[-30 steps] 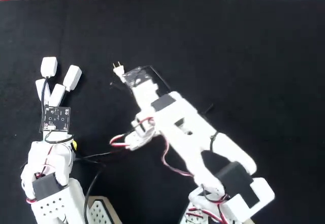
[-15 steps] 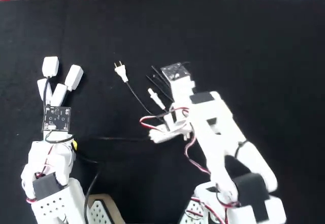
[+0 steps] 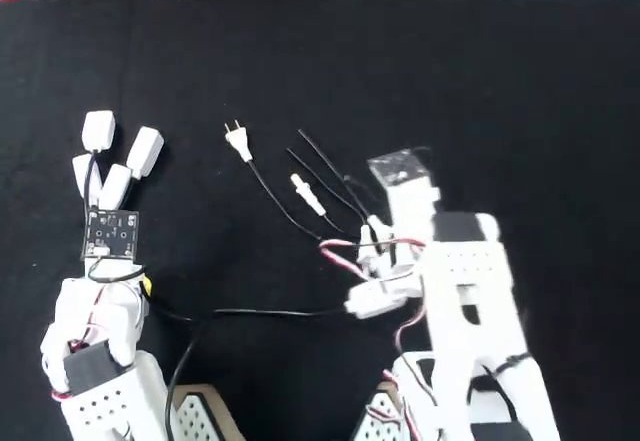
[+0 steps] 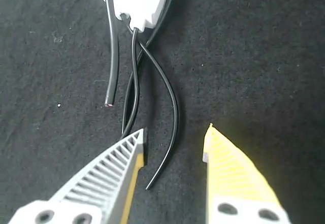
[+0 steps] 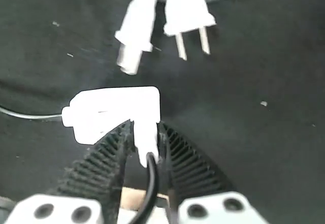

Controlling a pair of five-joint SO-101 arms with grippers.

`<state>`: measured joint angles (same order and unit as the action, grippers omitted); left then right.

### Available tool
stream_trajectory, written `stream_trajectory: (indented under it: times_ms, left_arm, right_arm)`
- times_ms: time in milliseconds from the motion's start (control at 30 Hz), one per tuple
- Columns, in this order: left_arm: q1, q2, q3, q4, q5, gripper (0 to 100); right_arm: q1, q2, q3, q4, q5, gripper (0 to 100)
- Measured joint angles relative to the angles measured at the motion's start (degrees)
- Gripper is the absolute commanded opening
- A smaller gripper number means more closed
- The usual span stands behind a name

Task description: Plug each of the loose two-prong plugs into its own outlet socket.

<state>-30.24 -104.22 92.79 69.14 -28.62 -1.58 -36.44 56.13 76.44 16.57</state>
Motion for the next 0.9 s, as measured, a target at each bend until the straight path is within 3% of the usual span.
stream_trajectory:
  times_ms: [233, 467, 667, 900]
  left_arm:
    - [0.00, 0.00, 0.00, 0.00, 0.00, 19]
    - [0.00, 0.00, 0.00, 0.00, 0.00, 19]
    - [0.00, 0.00, 0.00, 0.00, 0.00, 19]
    - [0.00, 0.00, 0.00, 0.00, 0.00, 19]
  right_arm:
    - [20.92, -0.53, 0.26, -1.32, 15.65, 1.1]
    - [42.73, -0.53, 0.26, -17.93, 27.78, 1.1]
    - [50.46, 5.19, 0.26, -31.82, 31.91, 1.2]
    - [51.43, 18.99, -4.40, -42.20, 33.32, 1.2]
